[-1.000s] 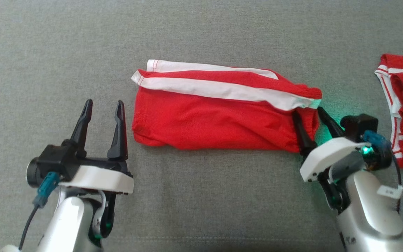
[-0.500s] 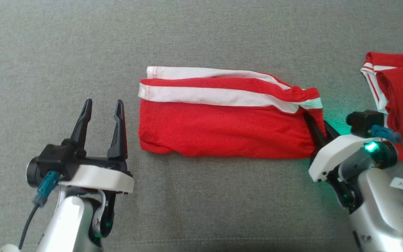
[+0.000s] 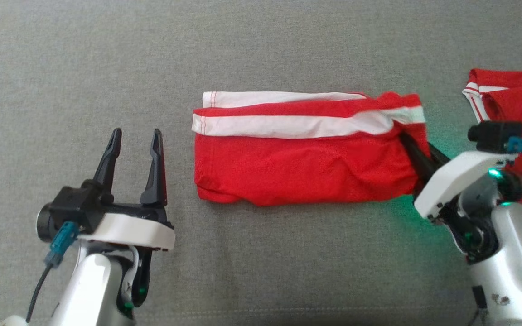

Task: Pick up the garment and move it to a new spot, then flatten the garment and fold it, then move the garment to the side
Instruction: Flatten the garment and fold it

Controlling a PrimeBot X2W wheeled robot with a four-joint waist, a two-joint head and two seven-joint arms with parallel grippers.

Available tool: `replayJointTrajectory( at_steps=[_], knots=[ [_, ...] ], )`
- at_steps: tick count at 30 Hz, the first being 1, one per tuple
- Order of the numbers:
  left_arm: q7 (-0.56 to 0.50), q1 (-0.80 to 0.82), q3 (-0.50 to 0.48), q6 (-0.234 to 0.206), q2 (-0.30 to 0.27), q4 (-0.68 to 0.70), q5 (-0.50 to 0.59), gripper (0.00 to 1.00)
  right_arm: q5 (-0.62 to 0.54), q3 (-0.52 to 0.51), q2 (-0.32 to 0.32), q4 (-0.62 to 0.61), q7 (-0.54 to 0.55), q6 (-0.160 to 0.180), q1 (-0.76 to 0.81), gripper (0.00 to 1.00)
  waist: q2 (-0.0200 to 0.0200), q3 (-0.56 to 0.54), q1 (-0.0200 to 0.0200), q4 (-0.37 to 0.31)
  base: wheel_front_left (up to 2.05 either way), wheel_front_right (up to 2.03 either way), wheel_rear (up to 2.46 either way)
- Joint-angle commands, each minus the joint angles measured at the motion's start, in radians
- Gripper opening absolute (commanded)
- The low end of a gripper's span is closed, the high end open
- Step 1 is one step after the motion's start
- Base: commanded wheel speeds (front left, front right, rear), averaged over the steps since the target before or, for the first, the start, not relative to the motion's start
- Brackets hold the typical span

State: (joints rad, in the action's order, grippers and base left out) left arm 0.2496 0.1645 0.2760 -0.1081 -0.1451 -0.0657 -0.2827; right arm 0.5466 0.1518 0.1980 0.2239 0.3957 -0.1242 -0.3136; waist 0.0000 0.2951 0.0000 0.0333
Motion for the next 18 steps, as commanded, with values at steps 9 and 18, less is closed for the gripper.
replayJointTrajectory(
  at_steps=[9, 18],
  knots=[
    [0.012, 0.027, -0.029, 0.013, 0.007, 0.025, 0.013, 1.00, 0.377, -0.017, -0.109, -0.210, 0.311, -0.007, -0.044, 0.00, 0.0000, -0.017, 0.0000, 0.024, 0.00, 0.00, 0.00],
    [0.012, 0.045, -0.018, 0.030, 0.031, 0.023, 0.019, 1.00, 0.532, 0.081, -0.147, -0.031, 0.232, -0.007, -0.151, 0.00, 0.0000, 0.008, 0.0000, 0.109, 0.00, 0.00, 0.00]
  ],
)
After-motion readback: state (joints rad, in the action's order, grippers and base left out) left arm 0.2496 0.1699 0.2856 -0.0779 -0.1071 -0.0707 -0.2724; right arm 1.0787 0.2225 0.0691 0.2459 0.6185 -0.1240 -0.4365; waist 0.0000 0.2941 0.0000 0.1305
